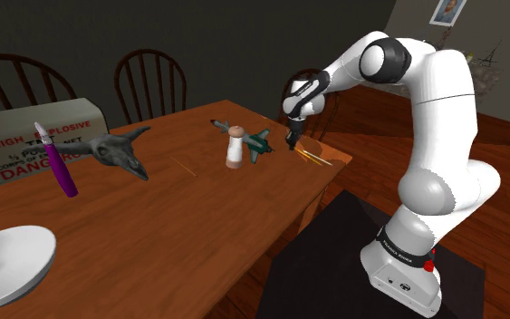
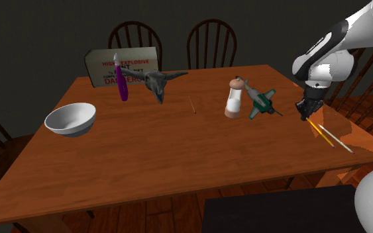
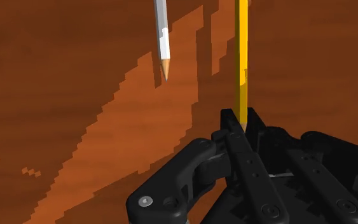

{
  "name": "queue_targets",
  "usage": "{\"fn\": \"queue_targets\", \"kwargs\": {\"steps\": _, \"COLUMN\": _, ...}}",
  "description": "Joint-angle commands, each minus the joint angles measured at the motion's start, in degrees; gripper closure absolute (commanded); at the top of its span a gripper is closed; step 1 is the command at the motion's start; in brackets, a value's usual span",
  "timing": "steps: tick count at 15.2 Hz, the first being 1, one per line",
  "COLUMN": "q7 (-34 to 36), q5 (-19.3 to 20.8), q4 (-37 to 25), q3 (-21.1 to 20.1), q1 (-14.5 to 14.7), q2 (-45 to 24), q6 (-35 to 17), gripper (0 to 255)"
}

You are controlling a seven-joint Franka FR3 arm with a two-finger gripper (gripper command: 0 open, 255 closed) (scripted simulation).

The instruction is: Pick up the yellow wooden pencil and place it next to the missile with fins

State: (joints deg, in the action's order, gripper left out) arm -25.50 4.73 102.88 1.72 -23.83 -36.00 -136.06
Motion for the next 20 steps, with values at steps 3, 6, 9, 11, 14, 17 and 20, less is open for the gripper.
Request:
{"fn": "queue_targets", "kwargs": {"steps": 3, "q7": -0.07, "q5": -0.01, "q4": 0.38, "q3": 0.04, "q1": -0.03, "q2": 0.32, "q6": 1.11, "gripper": 0}}
{"fn": "queue_targets", "kwargs": {"steps": 6, "q7": -0.10, "q5": -0.01, "q4": 0.26, "q3": 0.04, "q1": -0.06, "q2": 0.26, "q6": 1.17, "gripper": 0}}
{"fn": "queue_targets", "kwargs": {"steps": 9, "q7": -0.07, "q5": -0.05, "q4": 0.24, "q3": -0.01, "q1": 0.06, "q2": 1.57, "q6": 2.51, "gripper": 0}}
{"fn": "queue_targets", "kwargs": {"steps": 11, "q7": -0.12, "q5": -0.14, "q4": -0.22, "q3": -0.09, "q1": 0.20, "q2": 3.96, "q6": 5.37, "gripper": 0}}
{"fn": "queue_targets", "kwargs": {"steps": 14, "q7": -0.14, "q5": -0.17, "q4": -0.48, "q3": -0.11, "q1": 0.25, "q2": 4.85, "q6": 6.52, "gripper": 0}}
{"fn": "queue_targets", "kwargs": {"steps": 17, "q7": -0.15, "q5": -0.17, "q4": -0.49, "q3": -0.12, "q1": 0.25, "q2": 4.84, "q6": 6.52, "gripper": 0}}
{"fn": "queue_targets", "kwargs": {"steps": 20, "q7": -0.15, "q5": -0.17, "q4": -0.49, "q3": -0.12, "q1": 0.25, "q2": 4.84, "q6": 6.52, "gripper": 0}}
